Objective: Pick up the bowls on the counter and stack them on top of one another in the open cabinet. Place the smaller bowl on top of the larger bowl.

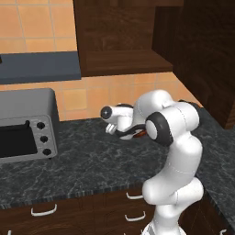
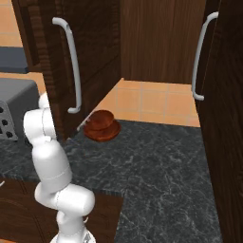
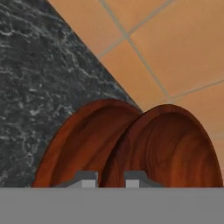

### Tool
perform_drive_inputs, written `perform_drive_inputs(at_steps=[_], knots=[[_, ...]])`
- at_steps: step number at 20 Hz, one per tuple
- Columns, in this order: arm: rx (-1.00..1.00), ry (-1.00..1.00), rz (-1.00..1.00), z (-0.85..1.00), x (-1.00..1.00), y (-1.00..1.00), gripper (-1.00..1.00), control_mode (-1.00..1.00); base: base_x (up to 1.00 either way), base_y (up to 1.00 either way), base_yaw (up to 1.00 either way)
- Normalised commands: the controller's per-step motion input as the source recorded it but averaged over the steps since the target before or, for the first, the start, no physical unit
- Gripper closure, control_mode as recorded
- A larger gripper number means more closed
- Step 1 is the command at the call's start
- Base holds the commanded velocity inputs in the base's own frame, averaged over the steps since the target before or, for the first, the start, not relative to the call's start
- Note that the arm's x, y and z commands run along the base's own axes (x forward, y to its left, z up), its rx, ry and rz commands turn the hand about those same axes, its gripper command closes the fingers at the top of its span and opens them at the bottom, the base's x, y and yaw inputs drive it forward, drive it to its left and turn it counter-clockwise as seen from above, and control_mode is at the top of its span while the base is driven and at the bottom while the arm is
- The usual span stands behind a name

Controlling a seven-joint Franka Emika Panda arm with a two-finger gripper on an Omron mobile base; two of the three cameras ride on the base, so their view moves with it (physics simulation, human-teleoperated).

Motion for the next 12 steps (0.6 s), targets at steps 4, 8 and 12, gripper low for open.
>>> perform_drive_inputs(at_steps=[4, 8, 12], knots=[[-0.02, 0.0, 0.0, -0.21, 0.23, -0.38, -1.0, -1.0, 0.0, 0.0, 0.0], [0.0, 0.01, 0.0, 0.36, 0.04, 0.05, -1.0, -1.0, 0.0, 0.0, 0.0], [0.0, 0.02, 0.0, 0.63, -0.61, 0.28, -1.0, -1.0, 0.0, 0.0, 0.0]])
